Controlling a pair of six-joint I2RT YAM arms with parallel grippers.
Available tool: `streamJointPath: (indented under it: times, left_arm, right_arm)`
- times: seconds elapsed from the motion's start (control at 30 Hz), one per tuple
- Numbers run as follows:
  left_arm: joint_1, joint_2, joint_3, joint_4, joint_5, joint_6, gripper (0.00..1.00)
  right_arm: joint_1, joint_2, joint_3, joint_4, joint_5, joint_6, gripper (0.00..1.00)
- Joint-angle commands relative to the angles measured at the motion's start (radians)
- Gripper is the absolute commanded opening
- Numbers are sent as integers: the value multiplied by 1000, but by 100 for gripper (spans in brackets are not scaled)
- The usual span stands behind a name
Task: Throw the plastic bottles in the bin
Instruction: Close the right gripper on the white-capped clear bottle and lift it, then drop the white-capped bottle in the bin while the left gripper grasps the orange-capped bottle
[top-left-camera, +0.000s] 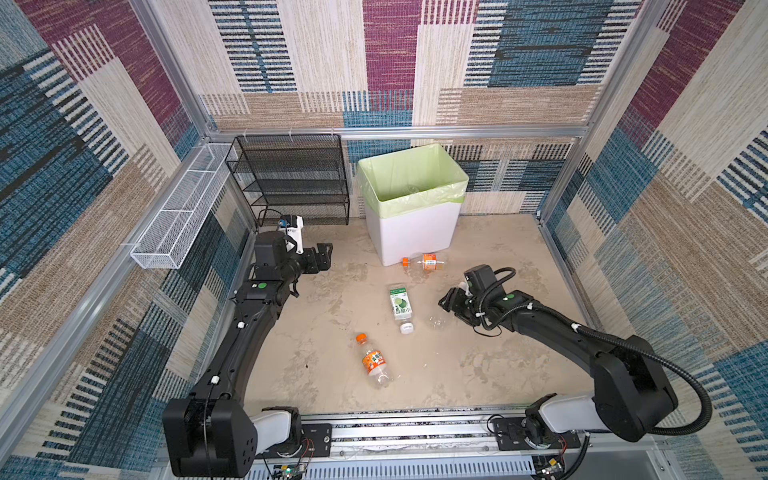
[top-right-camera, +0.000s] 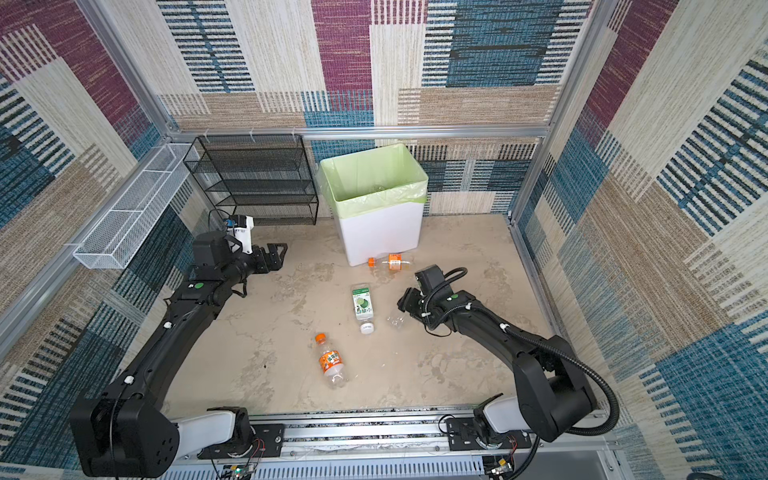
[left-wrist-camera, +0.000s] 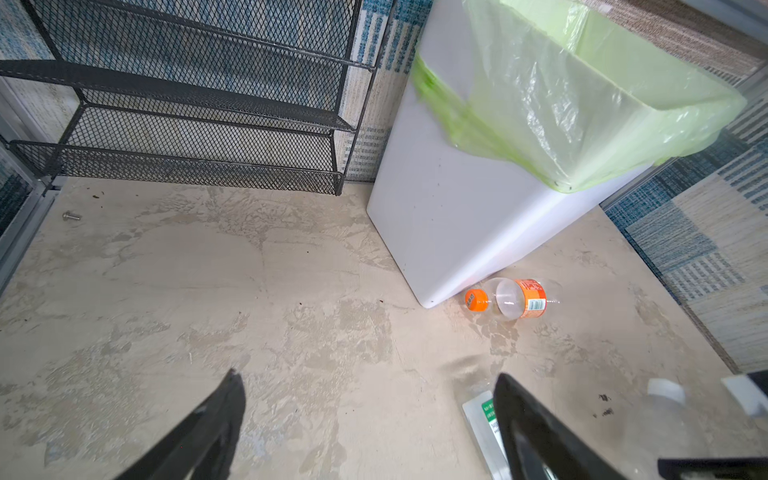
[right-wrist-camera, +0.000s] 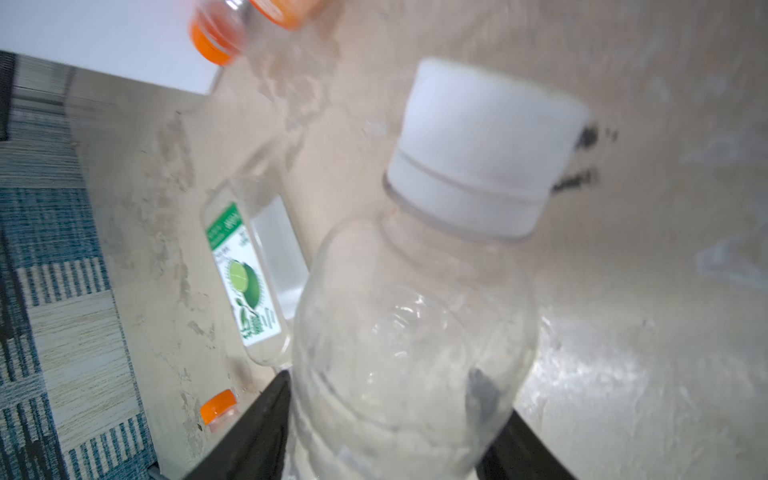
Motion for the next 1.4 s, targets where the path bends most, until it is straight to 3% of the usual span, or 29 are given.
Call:
streamJointPath:
  times: [0.0, 0.3, 0.67, 0.87, 1.0, 1.1, 1.2, 1.37]
  left_arm:
    - [-1, 9, -6, 36, 33, -26, 92]
    - [-12, 9, -19, 56, 41, -18, 91]
    - [-152, -43, -33, 39, -64, 65, 91]
    - [-166, -152, -137, 82, -55, -33, 91]
    - [-188, -231, -176, 28, -80, -83, 91]
    - [-216, -301, -208, -22, -150, -130, 91]
    - [-239, -372, -248, -55, -210, -176, 93]
    - [-262, -409, -260, -164, -221, -252, 92]
  right_arm:
    - [-20, -15, 79, 55, 109, -224, 64]
    - [-70, -98, 192, 222, 210, -444, 62]
    - [-71, -269, 108, 752, 230, -704, 63]
    - [-71, -398, -4, 1104, 254, -827, 63]
    - [-72, -391, 2, 1272, 260, -861, 61]
    - [-71, -275, 129, 1263, 256, -848, 60]
    - [-72, -73, 365, 1124, 191, -806, 59]
    - [-71, 400, 1070, 459, 99, -794, 76]
